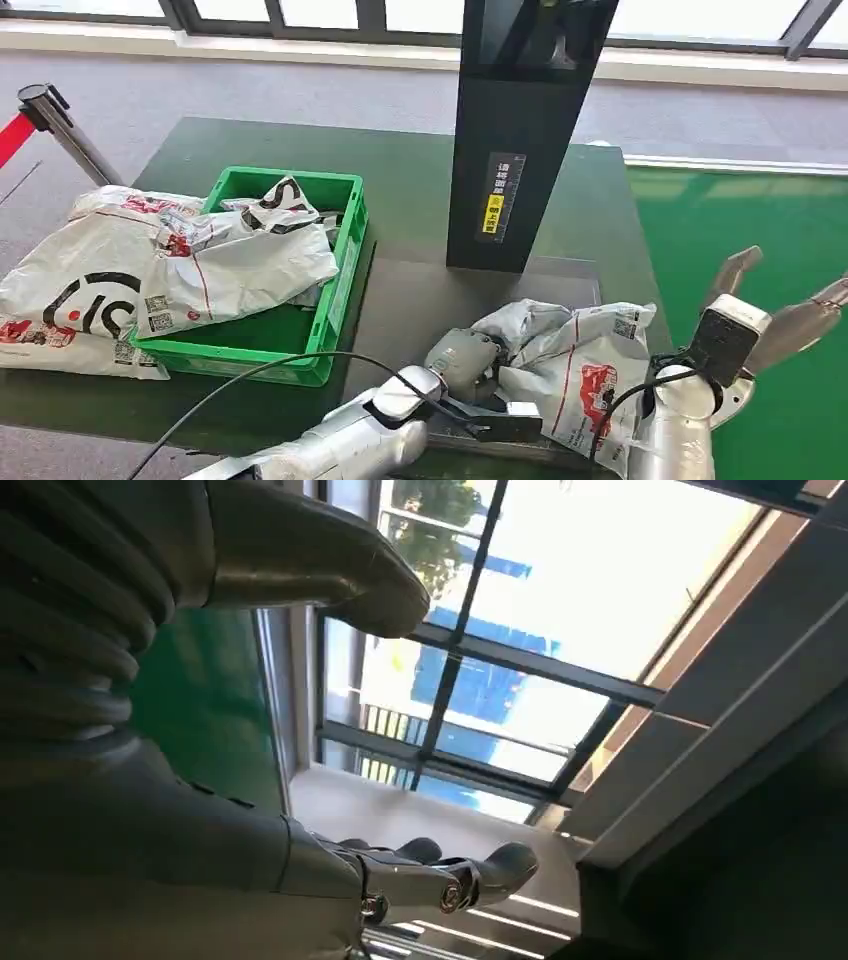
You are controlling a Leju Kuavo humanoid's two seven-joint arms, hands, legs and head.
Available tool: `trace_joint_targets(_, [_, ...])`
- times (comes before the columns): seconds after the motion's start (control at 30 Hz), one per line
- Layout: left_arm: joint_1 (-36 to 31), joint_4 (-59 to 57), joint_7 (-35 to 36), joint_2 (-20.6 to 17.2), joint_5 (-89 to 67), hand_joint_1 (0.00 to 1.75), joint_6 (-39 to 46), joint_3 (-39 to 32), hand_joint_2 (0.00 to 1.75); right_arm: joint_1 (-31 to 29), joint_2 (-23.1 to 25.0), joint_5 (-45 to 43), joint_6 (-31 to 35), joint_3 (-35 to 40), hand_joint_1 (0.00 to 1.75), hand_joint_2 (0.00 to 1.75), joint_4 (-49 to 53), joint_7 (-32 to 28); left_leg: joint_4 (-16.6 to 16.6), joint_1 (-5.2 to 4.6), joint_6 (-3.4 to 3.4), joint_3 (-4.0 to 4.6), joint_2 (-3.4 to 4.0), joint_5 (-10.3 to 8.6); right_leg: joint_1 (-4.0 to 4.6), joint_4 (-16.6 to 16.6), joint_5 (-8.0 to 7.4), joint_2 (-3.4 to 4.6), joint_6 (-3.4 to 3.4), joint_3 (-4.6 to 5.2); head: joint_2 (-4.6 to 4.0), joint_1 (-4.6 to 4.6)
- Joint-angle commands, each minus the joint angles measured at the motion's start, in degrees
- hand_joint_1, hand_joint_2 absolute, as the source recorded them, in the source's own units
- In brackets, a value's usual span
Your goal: Moved the parcel from conveyor to table for the left to box.
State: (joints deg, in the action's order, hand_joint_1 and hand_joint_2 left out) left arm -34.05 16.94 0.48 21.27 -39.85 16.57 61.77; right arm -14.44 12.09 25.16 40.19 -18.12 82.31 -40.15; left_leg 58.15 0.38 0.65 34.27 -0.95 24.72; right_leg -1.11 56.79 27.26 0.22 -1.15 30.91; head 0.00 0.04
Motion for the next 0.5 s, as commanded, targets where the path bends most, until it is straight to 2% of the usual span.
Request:
trace_joint_targets(0.03, [1.48, -4.58, 1.85, -1.27, -1.55, 1.75, -0.11, 4.37, 1.75, -1.42, 0.8, -0.35, -0.19, -3.62, 0.0, 1.75, -1.73, 0.15, -0.11, -0.01, 0.01, -0.11, 0.15, -0.01, 0.01, -0.09, -0.04, 0.09, 0.07, -0.05, 0.0, 0.0])
trace_joint_targets(0.17, [1.48, -4.58, 1.85, -1.27, -1.55, 1.75, -0.11, 4.37, 1.75, -1.42, 0.8, -0.35, -0.19, -3.62, 0.0, 1.75, -1.73, 0.15, -0.2, -0.02, -0.01, -0.14, 0.23, -0.06, 0.01, -0.16, -0.1, 0.13, 0.09, -0.05, 0.0, 0.02])
trace_joint_targets(0.23, [1.3, -4.55, 4.29, -1.27, -4.7, 1.75, 10.87, 5.33, 1.75, -0.64, 1.3, 0.11, -0.19, -4.72, 0.0, 1.75, -0.19, 0.15, -0.18, -0.01, -0.01, -0.14, 0.19, -0.05, 0.01, -0.15, -0.08, 0.1, 0.08, -0.07, 0.0, 0.0])
trace_joint_targets(0.3, [0.76, -2.87, 5.45, -1.81, -6.44, 1.75, 23.43, 2.96, 1.75, 0.47, 1.99, 0.76, -0.19, -6.27, 0.0, 1.75, 1.75, 0.15, -0.23, -0.02, -0.01, -0.13, 0.19, -0.09, 0.01, -0.19, -0.11, 0.08, 0.1, -0.05, 0.0, 0.02])
trace_joint_targets(0.33, [1.88, 6.06, 8.27, -4.68, -14.31, 1.75, 23.43, -3.8, 1.75, 1.02, 2.03, 0.65, -0.19, -6.44, 0.0, 1.75, 2.37, 0.15, -0.12, -0.01, 0.0, -0.12, 0.13, -0.03, 0.01, -0.09, -0.04, 0.05, 0.08, -0.06, 0.0, 0.02])
trace_joint_targets(0.37, [3.81, 11.04, 8.27, -5.69, -21.27, 1.75, 23.43, -10.81, 1.75, 1.34, 2.17, 0.64, -0.19, -6.77, 0.0, 1.75, 2.78, 0.15, -0.2, -0.01, 0.01, -0.07, 0.13, -0.09, 0.01, -0.14, -0.09, 0.01, 0.12, 0.01, 0.0, 0.0])
trace_joint_targets(0.4, [8.32, 20.18, 4.19, -5.85, -33.67, 1.75, 23.43, -24.65, 1.75, 1.92, 2.31, 0.5, -0.19, -7.38, 0.0, 1.75, 3.58, 0.15, -0.13, -0.02, 0.02, -0.06, 0.11, -0.06, -0.01, -0.07, -0.05, 0.02, 0.09, 0.05, 0.0, 0.02])
trace_joint_targets(0.43, [11.93, 26.67, -3.31, -3.23, -42.56, 1.75, 23.43, -41.12, 1.75, 2.25, 2.23, 0.25, -0.19, -7.54, 0.0, 1.75, 3.87, 0.15, -0.18, -0.04, 0.02, -0.05, 0.14, -0.08, -0.02, -0.08, -0.07, 0.03, 0.12, 0.08, 0.0, 0.0])
trace_joint_targets(0.47, [12.71, 29.53, -6.1, -2.67, -43.68, 1.75, 23.43, -45.05, 1.75, 2.39, 2.18, 0.2, -0.19, -7.65, 0.0, 1.75, 3.98, 0.15, -0.07, -0.05, 0.0, 0.02, 0.06, -0.03, -0.04, -0.01, 0.0, -0.04, 0.06, 0.1, 0.0, 0.0])
trace_joint_targets(0.5, [13.96, 34.92, -12.15, -1.27, -45.41, 1.75, 23.43, -53.16, 1.75, 2.58, 1.99, -0.04, -0.19, -7.73, 0.0, 1.75, 3.94, 0.15, -0.07, -0.06, -0.02, 0.12, 0.0, -0.03, -0.04, 0.0, 0.02, -0.13, 0.08, 0.18, 0.0, 0.0])
